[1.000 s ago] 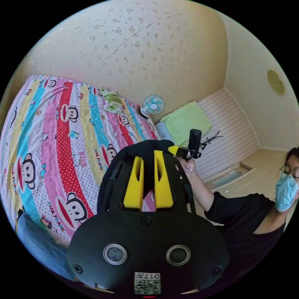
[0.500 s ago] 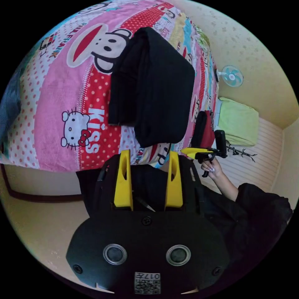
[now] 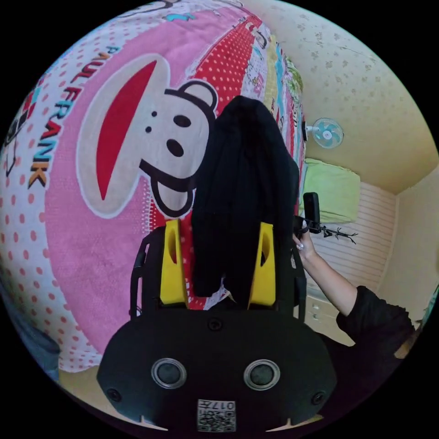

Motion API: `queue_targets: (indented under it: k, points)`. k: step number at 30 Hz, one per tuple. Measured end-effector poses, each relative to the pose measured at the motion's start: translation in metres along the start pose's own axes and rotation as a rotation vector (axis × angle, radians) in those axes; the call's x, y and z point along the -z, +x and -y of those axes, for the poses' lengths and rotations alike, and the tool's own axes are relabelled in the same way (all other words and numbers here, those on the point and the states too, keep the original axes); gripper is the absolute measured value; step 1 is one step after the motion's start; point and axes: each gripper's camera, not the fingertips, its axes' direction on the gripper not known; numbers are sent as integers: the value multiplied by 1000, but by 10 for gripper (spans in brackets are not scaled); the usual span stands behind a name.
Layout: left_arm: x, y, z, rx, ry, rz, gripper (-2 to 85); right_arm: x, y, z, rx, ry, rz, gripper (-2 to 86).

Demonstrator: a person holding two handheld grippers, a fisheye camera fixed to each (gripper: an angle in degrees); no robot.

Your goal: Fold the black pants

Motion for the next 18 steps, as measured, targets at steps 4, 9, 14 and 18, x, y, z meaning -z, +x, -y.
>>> queue_targets:
  k: [4,9,14,18]
  points:
    - [-27,14,-20,-3,-100,-137,83,-10,-5,-31,-122,111,121,246]
    - [3,39,-52,-75,-48,-39,50,-19,-22,-69,-139,226,361,147]
    - [69,64,-71,-174,45,130,47,-43,-121,-39,50,185,279,124]
    - [137,49,-73,-163,212,219,50,-67,-180,12,120,185,316,127]
